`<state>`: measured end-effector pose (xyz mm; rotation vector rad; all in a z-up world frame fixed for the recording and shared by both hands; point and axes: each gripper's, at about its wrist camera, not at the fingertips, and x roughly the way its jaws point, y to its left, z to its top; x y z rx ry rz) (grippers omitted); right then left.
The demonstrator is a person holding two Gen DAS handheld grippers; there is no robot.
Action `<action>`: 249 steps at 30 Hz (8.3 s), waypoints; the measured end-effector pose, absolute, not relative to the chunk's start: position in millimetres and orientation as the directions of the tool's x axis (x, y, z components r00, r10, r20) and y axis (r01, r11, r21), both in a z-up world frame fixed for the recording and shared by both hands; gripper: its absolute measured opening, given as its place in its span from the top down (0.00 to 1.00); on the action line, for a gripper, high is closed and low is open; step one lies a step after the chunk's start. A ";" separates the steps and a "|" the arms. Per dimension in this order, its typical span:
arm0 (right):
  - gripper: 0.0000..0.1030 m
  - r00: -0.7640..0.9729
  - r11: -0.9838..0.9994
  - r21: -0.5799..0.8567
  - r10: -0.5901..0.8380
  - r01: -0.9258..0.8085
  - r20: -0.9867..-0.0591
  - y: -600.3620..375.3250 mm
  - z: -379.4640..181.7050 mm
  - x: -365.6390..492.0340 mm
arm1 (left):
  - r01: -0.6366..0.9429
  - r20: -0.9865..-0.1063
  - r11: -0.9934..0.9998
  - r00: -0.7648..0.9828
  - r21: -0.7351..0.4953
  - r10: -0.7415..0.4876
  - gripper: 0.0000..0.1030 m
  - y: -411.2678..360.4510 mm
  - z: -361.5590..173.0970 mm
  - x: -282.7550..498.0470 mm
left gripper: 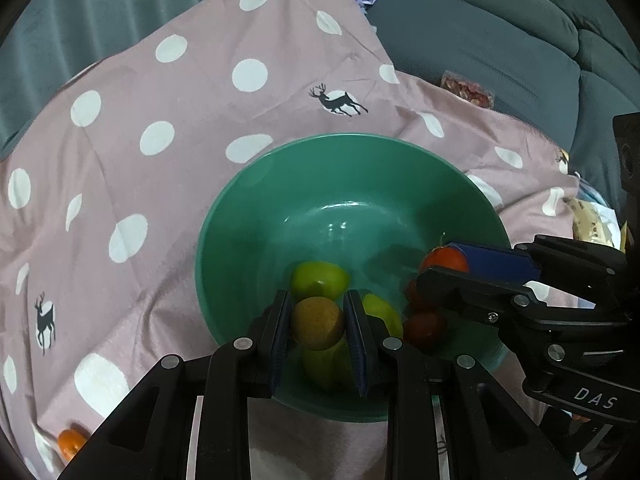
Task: Organize fruits
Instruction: 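Open both tools to release the fruits into the bowl, then move both tools back to the tangerine and last yellow fruit, then grasp the orange tangerine with the right tool while the left tool grasps the yellow fruit, then carry the tangerine and yellow fruit into the green bowl, then hold the tangerine and yellow fruit low inside the bowl with both tools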
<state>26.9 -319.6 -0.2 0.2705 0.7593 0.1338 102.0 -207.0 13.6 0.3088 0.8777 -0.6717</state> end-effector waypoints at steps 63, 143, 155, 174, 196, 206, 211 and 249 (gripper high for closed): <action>0.42 0.501 0.868 0.326 0.486 -0.375 -0.716 -179.5 -6.0 -8.4 | 0.134 -0.763 0.962 0.588 -0.236 -0.269 0.23 69.2 -22.9 -24.7; 0.57 0.400 0.758 0.544 0.652 -0.360 -0.644 -146.3 -31.7 66.5 | 0.121 -0.834 0.986 0.528 -0.116 -0.163 0.73 80.6 -57.2 127.5; 0.57 0.499 0.814 0.480 0.579 -0.326 -0.644 -177.1 -15.9 35.0 | 0.291 -0.761 0.928 0.540 -0.232 -0.359 0.73 33.5 -7.0 67.2; 0.57 0.715 0.967 0.245 0.223 -0.076 -0.662 -303.7 18.2 5.7 | 0.570 -0.701 0.786 0.458 -0.240 -0.547 0.73 -134.7 42.4 79.6; 0.57 0.673 0.998 0.033 0.061 -0.054 -0.737 -312.8 -0.8 50.8 | 0.594 -0.797 0.792 0.405 -0.143 -0.448 0.73 -200.0 2.4 122.5; 0.57 0.654 0.999 -0.005 0.026 -0.046 -0.756 -310.4 -3.2 56.3 | 0.591 -0.824 0.798 0.389 -0.120 -0.412 0.73 -207.1 -2.7 128.4; 0.57 0.644 0.999 -0.013 0.018 -0.042 -0.765 -311.4 -5.1 57.9 | 0.591 -0.840 0.801 0.383 -0.097 -0.384 0.73 -212.2 -4.8 130.3; 0.57 0.635 0.996 -0.063 -0.012 -0.058 -0.772 -311.6 -0.7 55.7 | 0.596 -0.874 0.803 0.377 -0.024 -0.306 0.73 -225.1 -6.5 130.5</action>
